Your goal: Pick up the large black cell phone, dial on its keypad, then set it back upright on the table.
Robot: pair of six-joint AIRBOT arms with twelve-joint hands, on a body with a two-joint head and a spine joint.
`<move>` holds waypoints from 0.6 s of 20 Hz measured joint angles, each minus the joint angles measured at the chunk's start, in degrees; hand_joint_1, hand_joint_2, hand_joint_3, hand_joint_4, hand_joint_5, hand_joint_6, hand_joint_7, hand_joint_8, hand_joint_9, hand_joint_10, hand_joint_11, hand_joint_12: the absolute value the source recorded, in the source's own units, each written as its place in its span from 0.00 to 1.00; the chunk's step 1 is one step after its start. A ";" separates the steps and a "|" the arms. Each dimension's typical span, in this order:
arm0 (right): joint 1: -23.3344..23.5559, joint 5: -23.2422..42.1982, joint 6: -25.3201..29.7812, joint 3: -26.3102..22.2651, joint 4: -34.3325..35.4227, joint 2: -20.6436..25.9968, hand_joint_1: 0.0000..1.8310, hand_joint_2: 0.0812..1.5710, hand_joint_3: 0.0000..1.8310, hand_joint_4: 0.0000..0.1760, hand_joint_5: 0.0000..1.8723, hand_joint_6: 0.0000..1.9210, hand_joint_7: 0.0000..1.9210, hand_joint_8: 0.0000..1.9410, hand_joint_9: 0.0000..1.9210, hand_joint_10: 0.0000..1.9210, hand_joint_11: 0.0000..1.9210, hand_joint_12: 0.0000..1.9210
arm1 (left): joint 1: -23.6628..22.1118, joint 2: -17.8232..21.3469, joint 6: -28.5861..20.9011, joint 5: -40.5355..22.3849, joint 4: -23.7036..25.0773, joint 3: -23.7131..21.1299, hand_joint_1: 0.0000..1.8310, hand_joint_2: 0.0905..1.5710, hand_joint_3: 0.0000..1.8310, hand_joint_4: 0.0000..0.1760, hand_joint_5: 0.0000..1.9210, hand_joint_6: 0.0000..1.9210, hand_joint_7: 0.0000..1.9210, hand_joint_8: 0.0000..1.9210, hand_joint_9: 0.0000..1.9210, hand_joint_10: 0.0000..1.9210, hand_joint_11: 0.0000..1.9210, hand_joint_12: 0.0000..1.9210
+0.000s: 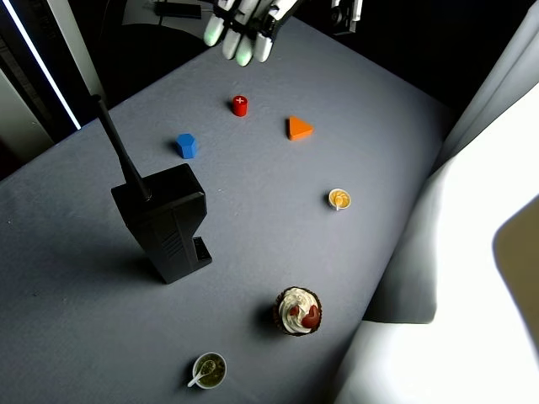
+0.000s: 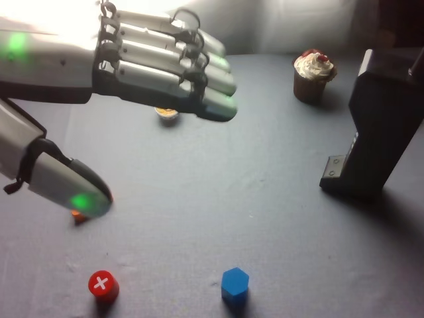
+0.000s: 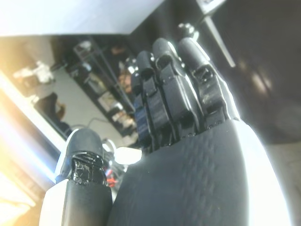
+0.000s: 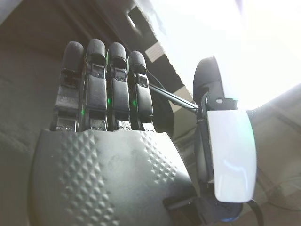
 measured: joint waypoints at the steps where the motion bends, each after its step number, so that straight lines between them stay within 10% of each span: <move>1: 0.00 0.02 0.00 0.00 -0.04 0.02 0.00 0.58 0.00 0.00 0.05 0.00 0.06 0.00 0.06 0.00 0.00 0.27 | -0.02 0.00 0.00 -0.33 -0.20 0.00 0.00 0.68 0.00 0.00 0.10 0.00 0.09 0.00 0.08 0.00 0.00 0.26; 12: 0.37 -0.07 9.29 2.14 0.04 -1.29 0.01 0.58 0.00 0.00 0.04 0.00 0.06 0.00 0.07 0.00 0.00 0.24 | -0.11 0.02 0.61 -1.11 0.13 -0.28 0.00 0.66 0.00 0.00 0.09 0.00 0.08 0.00 0.08 0.00 0.00 0.24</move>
